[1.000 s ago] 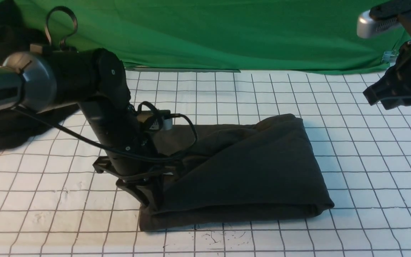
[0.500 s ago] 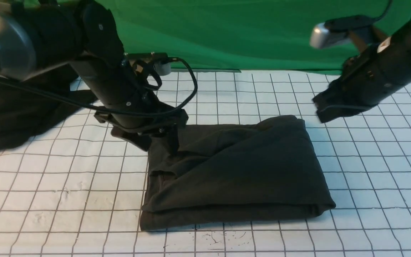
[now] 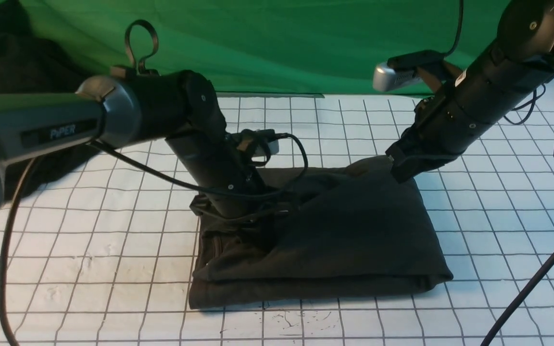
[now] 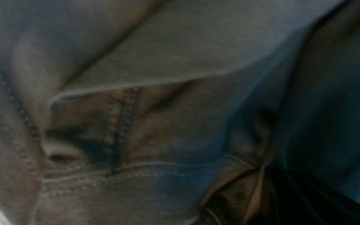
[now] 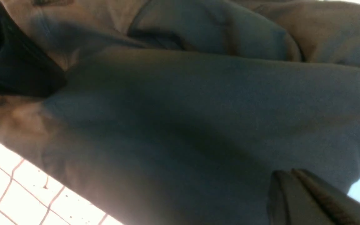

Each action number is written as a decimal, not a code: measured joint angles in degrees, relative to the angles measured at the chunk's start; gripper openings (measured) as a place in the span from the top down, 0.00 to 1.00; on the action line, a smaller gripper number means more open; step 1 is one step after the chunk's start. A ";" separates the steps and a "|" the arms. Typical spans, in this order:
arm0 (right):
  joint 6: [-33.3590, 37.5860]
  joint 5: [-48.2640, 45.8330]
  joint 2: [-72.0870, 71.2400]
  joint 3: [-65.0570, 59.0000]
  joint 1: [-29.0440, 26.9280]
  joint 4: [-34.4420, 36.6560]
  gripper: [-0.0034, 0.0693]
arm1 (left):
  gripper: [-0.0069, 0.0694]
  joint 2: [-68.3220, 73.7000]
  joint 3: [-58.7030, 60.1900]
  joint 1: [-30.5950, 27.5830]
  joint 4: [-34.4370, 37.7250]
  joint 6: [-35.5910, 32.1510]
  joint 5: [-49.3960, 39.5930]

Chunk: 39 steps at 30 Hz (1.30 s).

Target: Fold a long-sleeved shirt over a white checkered tablecloth.

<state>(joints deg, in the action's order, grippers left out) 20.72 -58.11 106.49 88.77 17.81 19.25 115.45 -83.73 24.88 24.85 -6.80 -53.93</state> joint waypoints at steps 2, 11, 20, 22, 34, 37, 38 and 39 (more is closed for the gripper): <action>0.00 -0.15 0.00 0.06 0.00 0.00 0.96 | 0.90 -0.27 -0.06 0.13 0.12 -0.62 -0.30; 0.00 -0.18 0.07 0.06 -0.05 -0.11 0.96 | 0.59 -0.33 -0.39 0.26 -4.44 -0.83 3.87; 0.00 0.00 0.07 0.06 -0.05 -0.22 0.96 | 0.29 -0.20 -0.39 0.26 -5.85 -1.32 5.69; 0.00 0.21 0.07 0.06 -0.05 -0.22 0.96 | 0.32 -0.13 -0.39 0.39 -4.72 -3.01 5.56; -0.19 0.33 0.07 0.06 -0.05 -0.24 0.96 | 0.89 0.65 -1.41 1.54 -3.11 -5.62 1.21; -0.19 0.33 0.07 0.06 -0.05 -0.24 0.96 | 0.89 -1.98 -2.69 1.54 -4.20 -5.62 0.66; -0.19 0.33 0.07 0.06 -0.05 -0.24 0.96 | 0.89 -3.64 -3.25 1.54 -5.02 -5.17 0.65; -0.19 0.27 0.07 0.06 -0.05 -0.24 0.96 | 0.89 -4.83 -3.48 1.54 -5.49 -4.62 0.87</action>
<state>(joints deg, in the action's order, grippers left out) 20.53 -57.84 106.56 88.83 17.76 19.01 110.62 -87.20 26.42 19.36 -11.41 -53.05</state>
